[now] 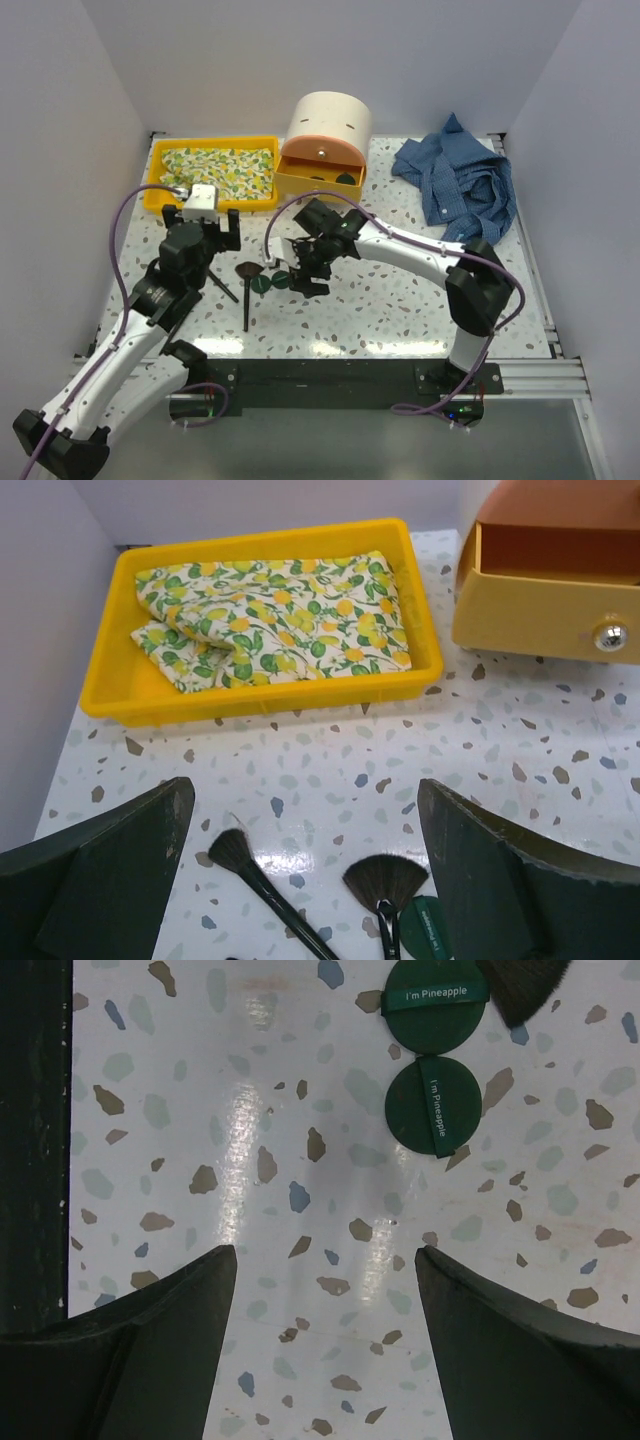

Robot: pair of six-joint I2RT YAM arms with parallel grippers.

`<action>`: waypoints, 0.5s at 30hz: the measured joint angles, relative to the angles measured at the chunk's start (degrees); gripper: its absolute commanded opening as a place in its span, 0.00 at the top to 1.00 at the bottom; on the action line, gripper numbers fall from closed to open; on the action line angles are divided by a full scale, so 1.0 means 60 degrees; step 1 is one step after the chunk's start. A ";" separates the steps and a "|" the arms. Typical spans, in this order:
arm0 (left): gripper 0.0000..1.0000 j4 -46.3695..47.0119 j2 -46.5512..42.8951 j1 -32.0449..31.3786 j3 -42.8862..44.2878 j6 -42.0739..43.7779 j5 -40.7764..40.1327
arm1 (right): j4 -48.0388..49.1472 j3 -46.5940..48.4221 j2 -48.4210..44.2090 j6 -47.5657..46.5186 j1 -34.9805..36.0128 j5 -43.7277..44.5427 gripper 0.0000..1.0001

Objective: Organize the makeup
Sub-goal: Pick up the makeup tool from the center of the board.

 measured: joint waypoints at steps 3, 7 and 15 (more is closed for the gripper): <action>0.00 0.0076 -0.0433 0.0004 -0.0120 0.0004 -0.0364 | 0.0091 0.0175 0.0390 0.0324 0.0200 0.0379 0.24; 0.00 0.0175 -0.0863 0.0007 -0.0240 0.0025 -0.0619 | 0.0310 0.0306 0.0674 0.0721 0.0353 0.0750 0.24; 0.00 0.0251 -0.1111 0.0007 -0.0288 0.0062 -0.0874 | 0.0900 0.0645 0.1115 0.1679 0.0474 0.1122 0.24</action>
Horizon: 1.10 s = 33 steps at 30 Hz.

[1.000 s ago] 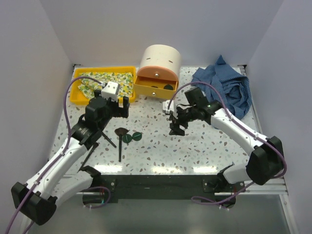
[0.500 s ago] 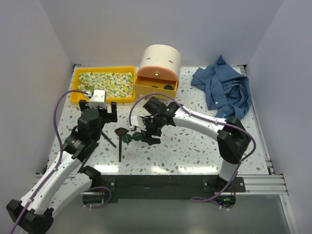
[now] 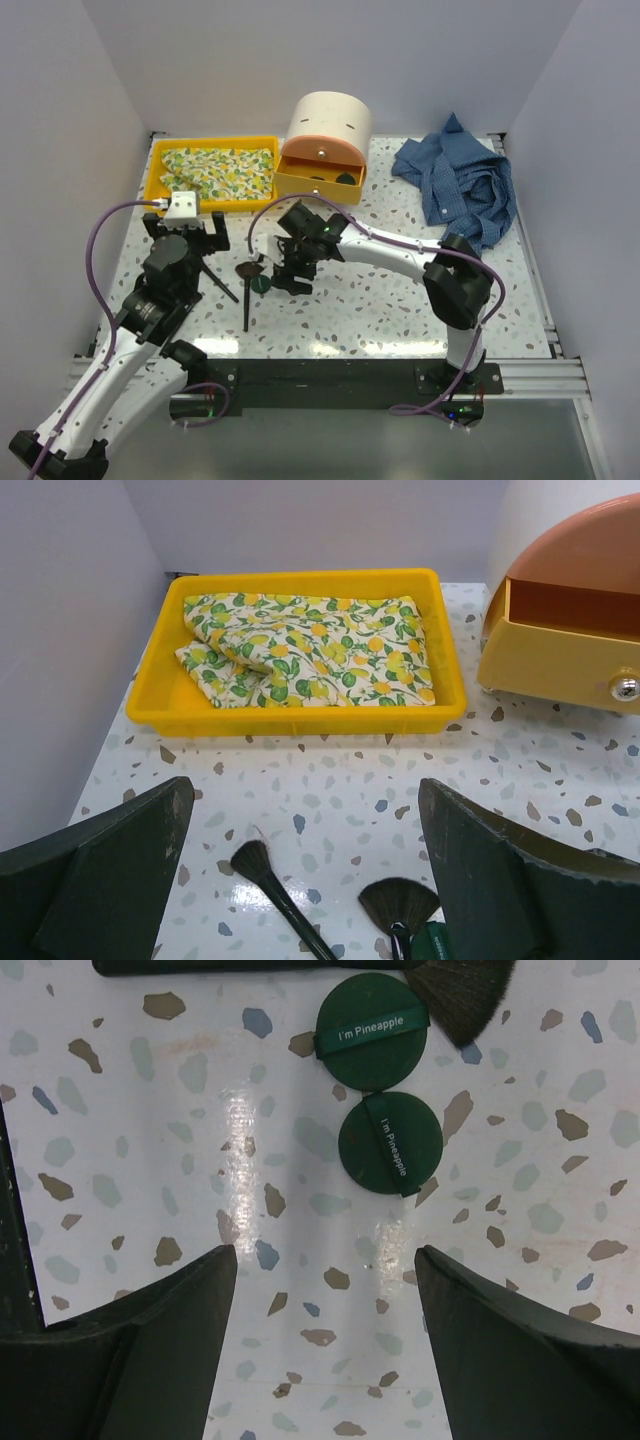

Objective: Organize the makeup
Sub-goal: Pick up the makeup tool from the center of the board.

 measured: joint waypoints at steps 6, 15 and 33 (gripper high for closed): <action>0.00 0.0004 0.0000 0.0000 0.0000 0.0004 -0.0033 | 0.0393 0.0036 0.0219 0.0627 0.0015 0.0076 0.24; 0.00 0.0004 0.0000 0.0000 0.0000 0.0007 -0.0033 | 0.0962 0.0051 0.0372 0.1508 0.0018 0.0324 0.25; 0.00 0.0011 -0.0015 0.0062 -0.0004 0.0007 -0.0036 | 0.1530 0.0470 0.1268 0.3129 0.0055 0.0481 0.26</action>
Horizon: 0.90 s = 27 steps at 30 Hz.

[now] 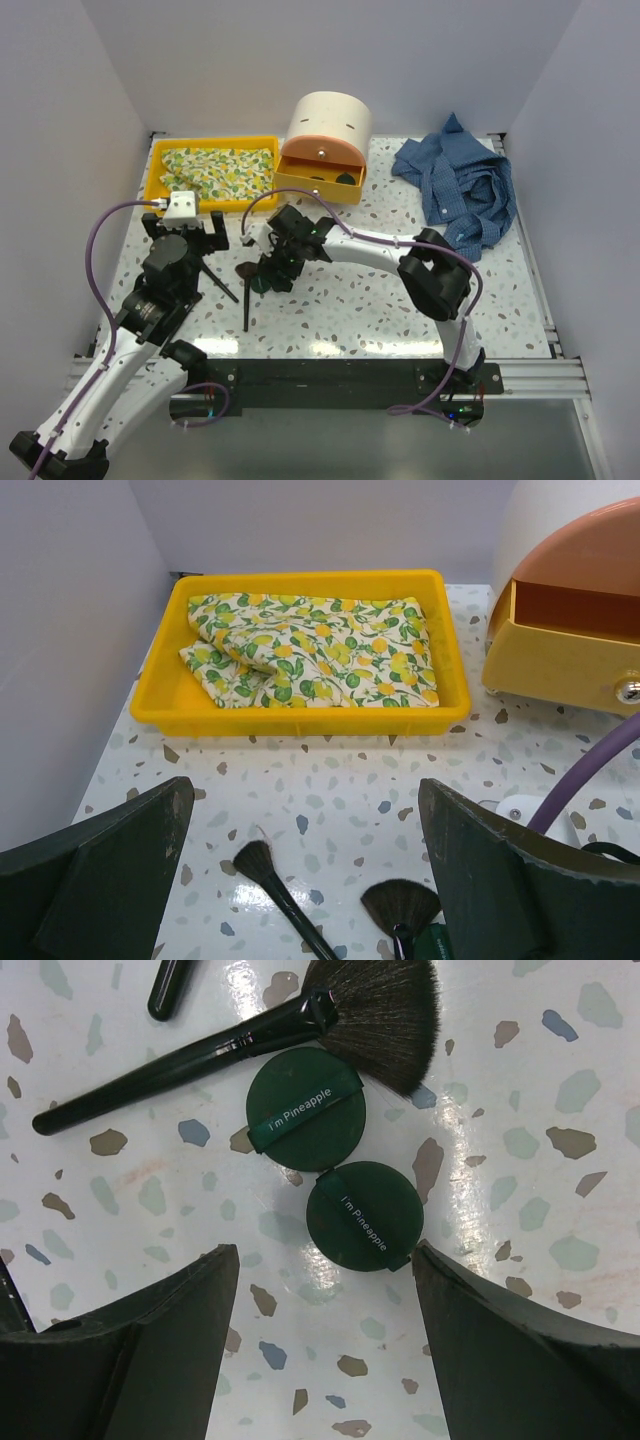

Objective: Organize the makeup
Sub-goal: Pick up the makeup tool from the center of the board.

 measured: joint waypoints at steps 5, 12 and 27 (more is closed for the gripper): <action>0.00 0.0000 -0.0022 0.0000 0.0000 0.0004 0.0000 | 0.0040 0.0146 0.0051 0.0350 0.0000 0.0011 0.26; 0.00 0.0000 -0.0022 0.0000 0.0000 0.0004 -0.0007 | 0.0153 0.0652 0.0463 0.0634 0.0018 0.0379 0.28; 0.00 0.0007 -0.0029 0.0000 -0.0029 0.0004 -0.0036 | 0.0033 0.0667 0.0834 0.0597 0.0025 0.1271 0.50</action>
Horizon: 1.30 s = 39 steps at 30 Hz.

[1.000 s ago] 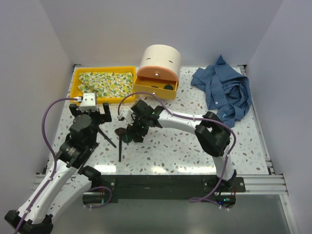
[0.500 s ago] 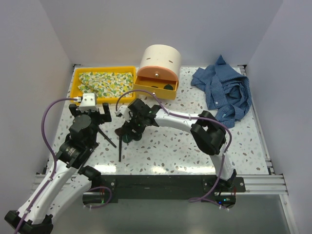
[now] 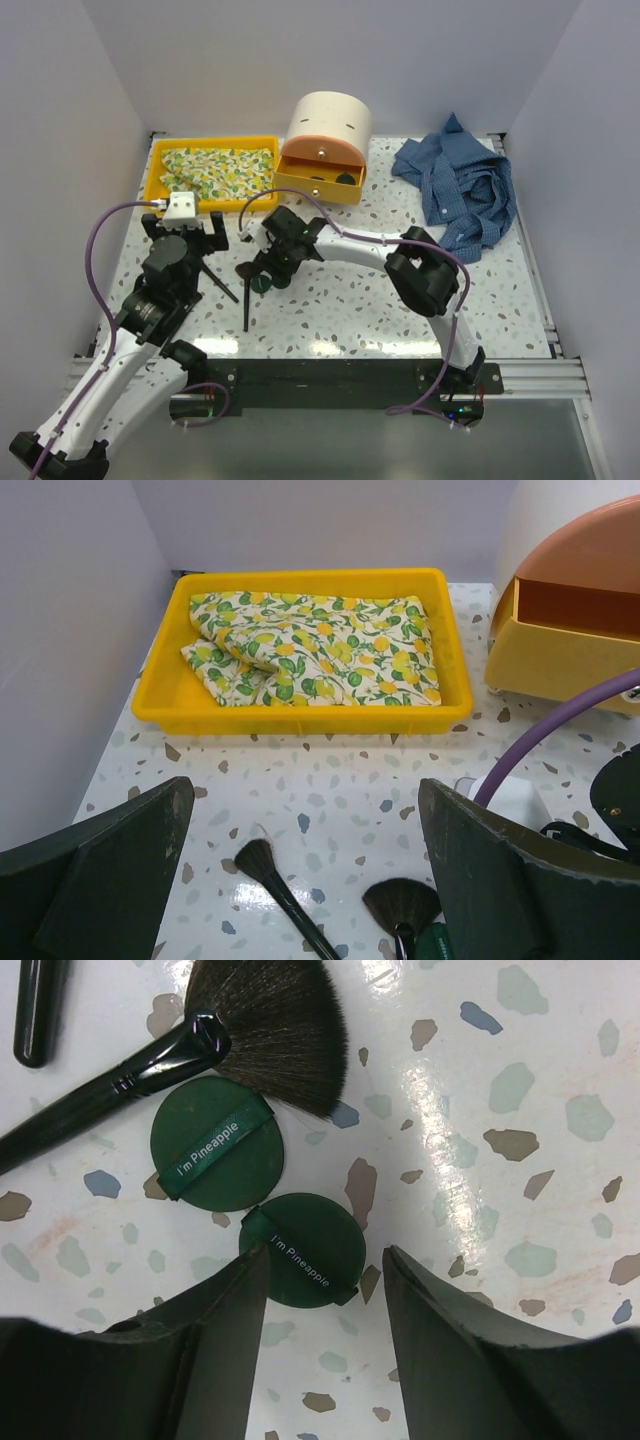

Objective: Organize the makeup
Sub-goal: Pick up the makeup tool from the center of the board.

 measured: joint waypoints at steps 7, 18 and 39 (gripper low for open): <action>0.00 -0.0004 0.0000 0.0000 -0.0113 0.0004 0.0000 | -0.0036 -0.0040 0.0248 -0.0073 0.0036 0.0146 0.76; 0.00 0.0000 0.0000 0.0000 -0.0117 0.0004 0.0011 | 0.0324 -0.1111 -0.0517 -0.0783 0.0113 0.0153 1.00; 0.00 0.0000 0.0120 0.0007 -0.0117 0.0007 0.0189 | -0.3013 -0.0149 -0.2867 -0.4765 -0.0845 -0.0889 1.00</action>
